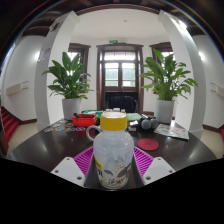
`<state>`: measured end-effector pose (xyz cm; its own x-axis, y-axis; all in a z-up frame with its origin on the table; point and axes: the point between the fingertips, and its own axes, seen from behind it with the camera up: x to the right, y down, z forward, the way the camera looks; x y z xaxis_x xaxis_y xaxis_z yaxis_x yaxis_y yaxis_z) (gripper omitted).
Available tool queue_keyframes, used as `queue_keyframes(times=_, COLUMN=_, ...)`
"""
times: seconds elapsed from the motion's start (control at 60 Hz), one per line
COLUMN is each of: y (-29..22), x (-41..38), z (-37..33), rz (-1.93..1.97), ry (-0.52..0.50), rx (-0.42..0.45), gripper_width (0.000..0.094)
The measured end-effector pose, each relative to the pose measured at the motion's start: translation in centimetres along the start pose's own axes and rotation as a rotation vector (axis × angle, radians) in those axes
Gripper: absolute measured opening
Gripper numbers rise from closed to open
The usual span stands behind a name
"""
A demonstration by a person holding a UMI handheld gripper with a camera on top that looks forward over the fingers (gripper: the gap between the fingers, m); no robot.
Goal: Pour water
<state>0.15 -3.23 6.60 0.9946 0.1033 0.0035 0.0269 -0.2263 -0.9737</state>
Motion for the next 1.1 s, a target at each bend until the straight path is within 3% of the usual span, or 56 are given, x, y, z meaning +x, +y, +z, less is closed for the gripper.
queue_keyframes(times=0.233, y=-0.2, x=0.8, z=0.0, rz=-0.007, ry=0.047, rx=0.011, gripper_width=0.0441)
queue_keyframes(times=0.6, y=-0.6, x=1.5, z=0.4, rz=-0.147, ry=0.018, rx=-0.028, gripper_width=0.0440)
queue_keyframes(times=0.9, y=-4.2, x=12.7, z=6.6, rz=-0.778, ry=0.169, rx=-0.128, gripper_width=0.0439)
queue_keyframes(times=1.1, y=-8.8, x=13.7, z=10.3, rz=-1.209, ry=0.220, rx=-0.119, gripper_width=0.0439)
